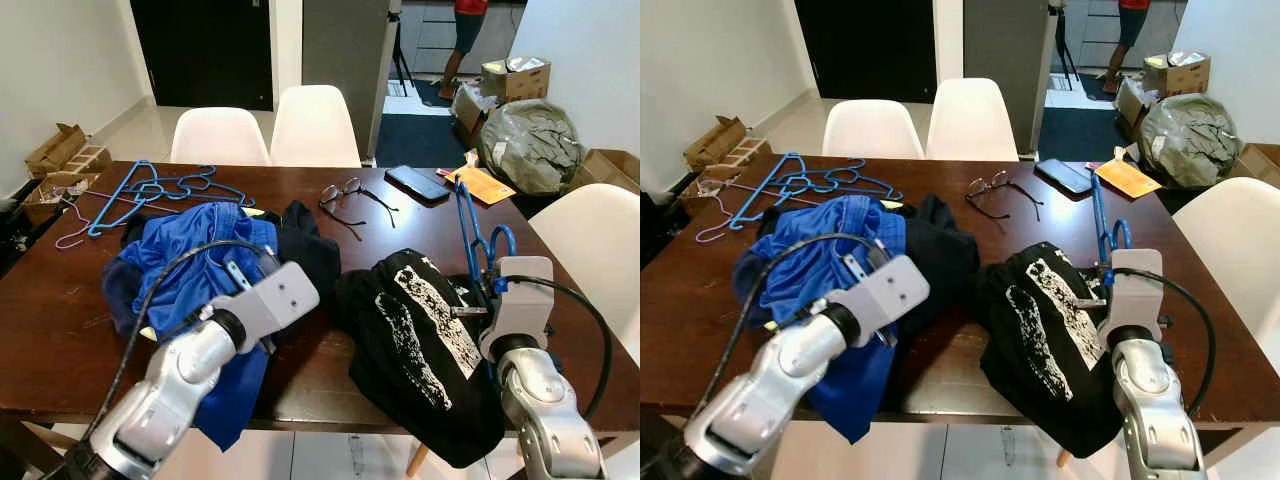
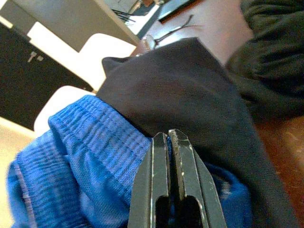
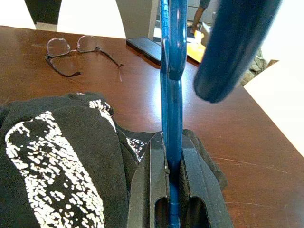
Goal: Hang hanger
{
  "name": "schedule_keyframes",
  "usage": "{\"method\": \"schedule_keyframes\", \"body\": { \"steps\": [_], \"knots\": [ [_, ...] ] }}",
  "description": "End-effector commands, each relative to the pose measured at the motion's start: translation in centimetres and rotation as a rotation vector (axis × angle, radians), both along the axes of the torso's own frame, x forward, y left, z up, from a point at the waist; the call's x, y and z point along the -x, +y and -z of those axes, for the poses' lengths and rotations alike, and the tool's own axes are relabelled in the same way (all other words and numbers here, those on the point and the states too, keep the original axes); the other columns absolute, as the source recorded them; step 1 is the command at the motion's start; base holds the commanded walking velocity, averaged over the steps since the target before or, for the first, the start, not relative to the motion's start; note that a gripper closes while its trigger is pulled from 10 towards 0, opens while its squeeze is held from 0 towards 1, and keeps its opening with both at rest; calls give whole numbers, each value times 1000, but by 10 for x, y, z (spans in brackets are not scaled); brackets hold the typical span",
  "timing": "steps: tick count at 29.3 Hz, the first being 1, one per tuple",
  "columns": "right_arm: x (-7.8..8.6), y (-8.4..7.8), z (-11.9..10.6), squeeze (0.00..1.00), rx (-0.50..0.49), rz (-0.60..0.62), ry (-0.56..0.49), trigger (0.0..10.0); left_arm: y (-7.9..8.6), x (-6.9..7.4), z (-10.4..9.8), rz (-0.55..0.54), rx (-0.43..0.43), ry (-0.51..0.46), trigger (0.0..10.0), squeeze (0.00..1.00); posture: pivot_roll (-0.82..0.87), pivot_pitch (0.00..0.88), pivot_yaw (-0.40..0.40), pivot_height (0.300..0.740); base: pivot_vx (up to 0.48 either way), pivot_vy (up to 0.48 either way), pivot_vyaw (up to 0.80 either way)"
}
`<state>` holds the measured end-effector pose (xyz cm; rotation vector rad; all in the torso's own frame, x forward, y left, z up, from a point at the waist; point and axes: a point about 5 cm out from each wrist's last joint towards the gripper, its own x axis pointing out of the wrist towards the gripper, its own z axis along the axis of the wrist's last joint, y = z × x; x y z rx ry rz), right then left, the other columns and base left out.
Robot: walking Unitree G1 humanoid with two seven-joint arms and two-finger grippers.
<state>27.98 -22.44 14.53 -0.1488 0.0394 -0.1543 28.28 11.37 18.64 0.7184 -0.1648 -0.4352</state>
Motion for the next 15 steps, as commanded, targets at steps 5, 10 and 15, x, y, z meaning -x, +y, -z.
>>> {"method": "schedule_keyframes", "body": {
  "steps": [5, 10, 15],
  "knots": [
    [2, -1, 8, 0, -19, 13, 39, 10000, 27, -15, -80, -53, 311, -146, 0, 0, 93, 34, -15, 740, 0, 0, 0],
    [1, -1, 8, 0, -22, 13, 41, 10000, 37, -4, -166, 132, 583, -319, 0, 0, 96, 27, -15, 740, 0, 0, 0],
    [0, -1, 9, 0, -24, 14, 41, 10000, 45, -1, -202, 213, 605, -401, 0, 0, 102, 21, -14, 740, 0, 0, 0]
  ]
}}
